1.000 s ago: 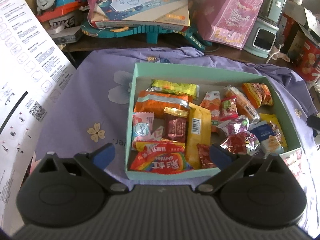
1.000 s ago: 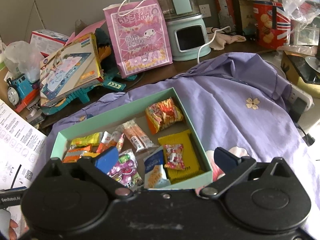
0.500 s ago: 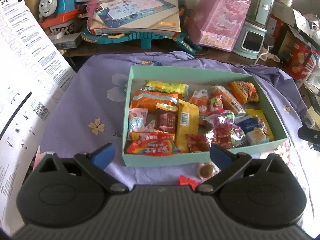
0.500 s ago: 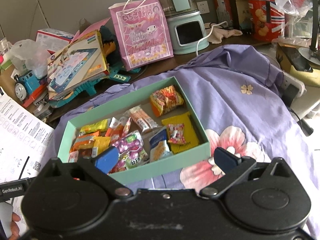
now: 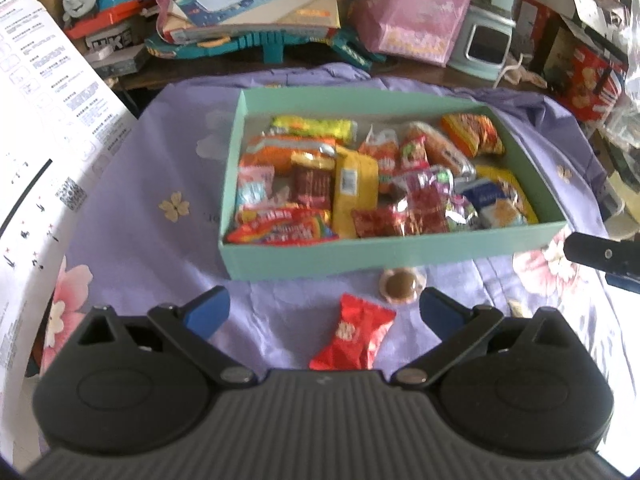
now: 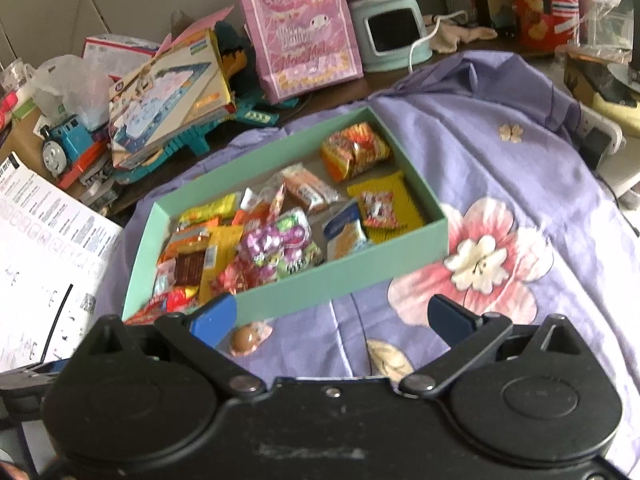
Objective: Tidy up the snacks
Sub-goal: 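Move both tools back over the last candies beside the box, then grasp red square candy with left tool while right tool grasps round foil chocolate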
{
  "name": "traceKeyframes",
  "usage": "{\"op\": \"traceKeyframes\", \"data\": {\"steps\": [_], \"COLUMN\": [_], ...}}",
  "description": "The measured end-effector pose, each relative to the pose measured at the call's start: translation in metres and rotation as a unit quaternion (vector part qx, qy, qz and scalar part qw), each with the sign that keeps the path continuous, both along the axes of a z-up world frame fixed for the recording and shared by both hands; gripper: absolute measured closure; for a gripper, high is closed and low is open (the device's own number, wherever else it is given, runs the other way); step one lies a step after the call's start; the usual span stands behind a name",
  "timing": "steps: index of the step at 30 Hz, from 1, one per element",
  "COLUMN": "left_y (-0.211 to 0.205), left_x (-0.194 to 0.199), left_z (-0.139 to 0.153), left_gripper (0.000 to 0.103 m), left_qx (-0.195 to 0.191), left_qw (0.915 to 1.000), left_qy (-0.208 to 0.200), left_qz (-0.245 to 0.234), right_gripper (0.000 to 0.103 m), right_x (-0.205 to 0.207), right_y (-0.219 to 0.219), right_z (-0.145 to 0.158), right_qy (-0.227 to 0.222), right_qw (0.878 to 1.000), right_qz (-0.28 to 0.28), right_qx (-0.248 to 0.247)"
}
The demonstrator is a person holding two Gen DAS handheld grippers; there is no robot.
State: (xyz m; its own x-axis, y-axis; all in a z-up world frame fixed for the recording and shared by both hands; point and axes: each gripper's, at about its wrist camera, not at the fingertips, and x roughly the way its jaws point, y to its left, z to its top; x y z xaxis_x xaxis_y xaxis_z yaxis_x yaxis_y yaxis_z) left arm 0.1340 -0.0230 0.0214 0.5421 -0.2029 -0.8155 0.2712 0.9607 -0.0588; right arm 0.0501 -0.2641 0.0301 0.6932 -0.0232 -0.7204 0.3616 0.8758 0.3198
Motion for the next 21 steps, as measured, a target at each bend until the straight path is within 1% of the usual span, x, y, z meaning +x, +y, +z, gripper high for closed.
{"op": "traceKeyframes", "data": {"steps": [8,14,19,21], "left_y": [-0.007,-0.007,-0.010,-0.012], "left_x": [-0.002,0.003,0.003,0.003], "left_z": [-0.024,-0.045,-0.063,-0.068], "left_gripper": [0.000,0.000,0.000,0.003], "left_qx": [0.014,0.018,0.023,0.027], "left_qw": [0.9996,0.9989,0.9986,0.9984], "left_qy": [0.023,0.043,0.047,0.046], "left_qz": [-0.011,-0.007,-0.013,-0.019], "right_gripper": [0.000,0.000,0.000,0.000], "right_x": [0.003,0.010,0.019,0.024], "right_y": [0.008,0.010,0.018,0.022], "right_z": [-0.021,-0.039,-0.053,-0.057], "right_qy": [0.033,0.056,0.073,0.080], "right_qw": [0.999,0.998,0.997,0.996], "right_qz": [0.011,0.014,0.029,0.034], "right_qx": [0.010,0.016,0.018,0.018]}}
